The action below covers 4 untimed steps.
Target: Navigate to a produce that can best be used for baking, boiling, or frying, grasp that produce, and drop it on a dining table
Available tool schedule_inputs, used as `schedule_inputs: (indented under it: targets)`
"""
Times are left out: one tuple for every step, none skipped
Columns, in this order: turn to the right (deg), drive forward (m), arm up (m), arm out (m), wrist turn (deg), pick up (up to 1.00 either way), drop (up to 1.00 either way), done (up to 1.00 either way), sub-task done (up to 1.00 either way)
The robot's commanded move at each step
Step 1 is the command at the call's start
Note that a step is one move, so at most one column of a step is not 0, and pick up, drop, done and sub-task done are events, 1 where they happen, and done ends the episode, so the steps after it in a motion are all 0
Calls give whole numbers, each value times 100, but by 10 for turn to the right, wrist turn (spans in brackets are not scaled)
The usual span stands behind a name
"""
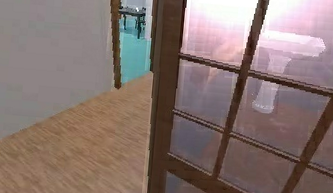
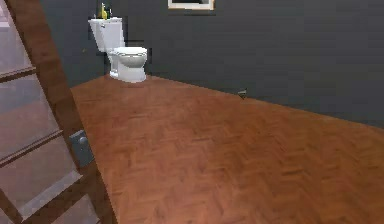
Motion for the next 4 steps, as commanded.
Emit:
schedule_inputs:
  targets:
    - [-120, 0, 0, 0, 0, 0, 0, 0, 0]
    - [0, 40, 0, 0, 0, 0, 0, 0, 0]
    - [-420, 0, 0, 0, 0, 0, 0, 0, 0]
    - [0, 30, 0, 0, 0, 0, 0, 0, 0]
